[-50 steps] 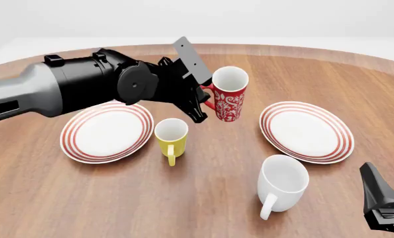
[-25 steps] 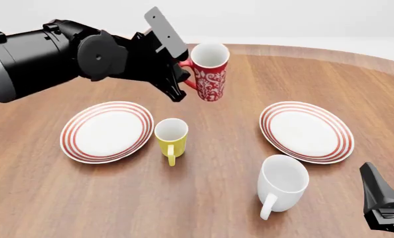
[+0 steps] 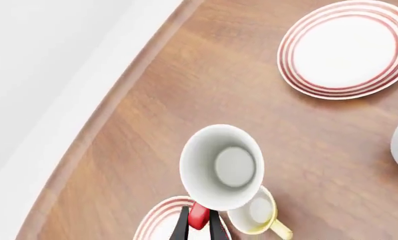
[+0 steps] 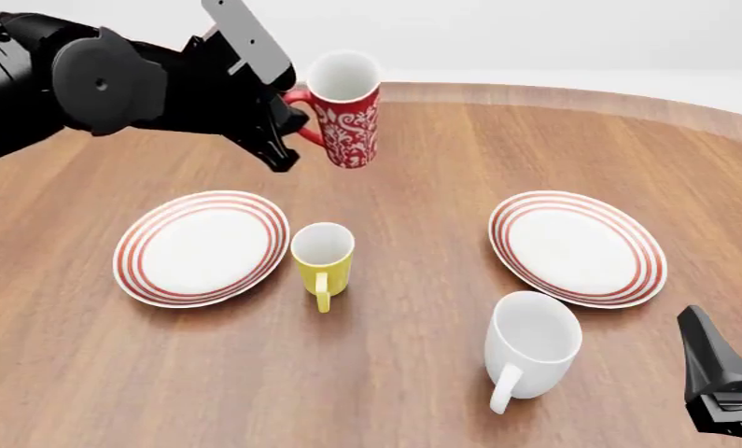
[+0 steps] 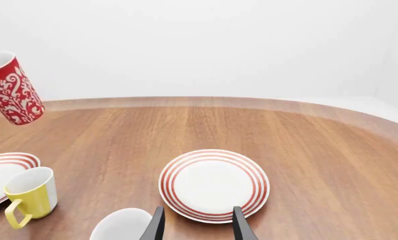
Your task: Put the red mug on the left plate.
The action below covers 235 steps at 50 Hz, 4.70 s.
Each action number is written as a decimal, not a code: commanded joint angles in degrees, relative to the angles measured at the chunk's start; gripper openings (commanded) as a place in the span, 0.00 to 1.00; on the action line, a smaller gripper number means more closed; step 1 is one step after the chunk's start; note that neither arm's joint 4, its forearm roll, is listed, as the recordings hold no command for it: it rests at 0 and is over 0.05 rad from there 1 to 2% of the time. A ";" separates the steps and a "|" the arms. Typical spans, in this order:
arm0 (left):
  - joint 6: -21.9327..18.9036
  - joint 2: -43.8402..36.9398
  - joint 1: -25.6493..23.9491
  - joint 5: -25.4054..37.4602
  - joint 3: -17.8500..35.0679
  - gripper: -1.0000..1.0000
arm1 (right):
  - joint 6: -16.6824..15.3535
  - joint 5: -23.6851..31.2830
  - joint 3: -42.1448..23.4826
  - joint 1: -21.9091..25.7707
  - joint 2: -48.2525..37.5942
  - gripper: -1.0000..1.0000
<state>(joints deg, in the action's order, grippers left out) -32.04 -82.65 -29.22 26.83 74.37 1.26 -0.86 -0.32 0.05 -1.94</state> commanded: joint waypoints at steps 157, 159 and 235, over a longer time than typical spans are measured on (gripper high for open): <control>4.00 -2.36 30.97 -30.73 -35.59 0.00 | 0.01 0.00 0.00 0.01 0.00 1.00; 4.17 -2.83 30.88 -30.89 -35.54 0.00 | -0.01 0.00 0.00 0.02 0.00 1.00; 5.15 -4.61 28.76 -29.36 -38.50 1.00 | 0.00 0.00 0.00 0.00 0.00 1.00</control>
<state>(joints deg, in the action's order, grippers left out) -27.42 -89.55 0.37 -4.33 36.96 1.26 -0.87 -0.31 0.05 -1.95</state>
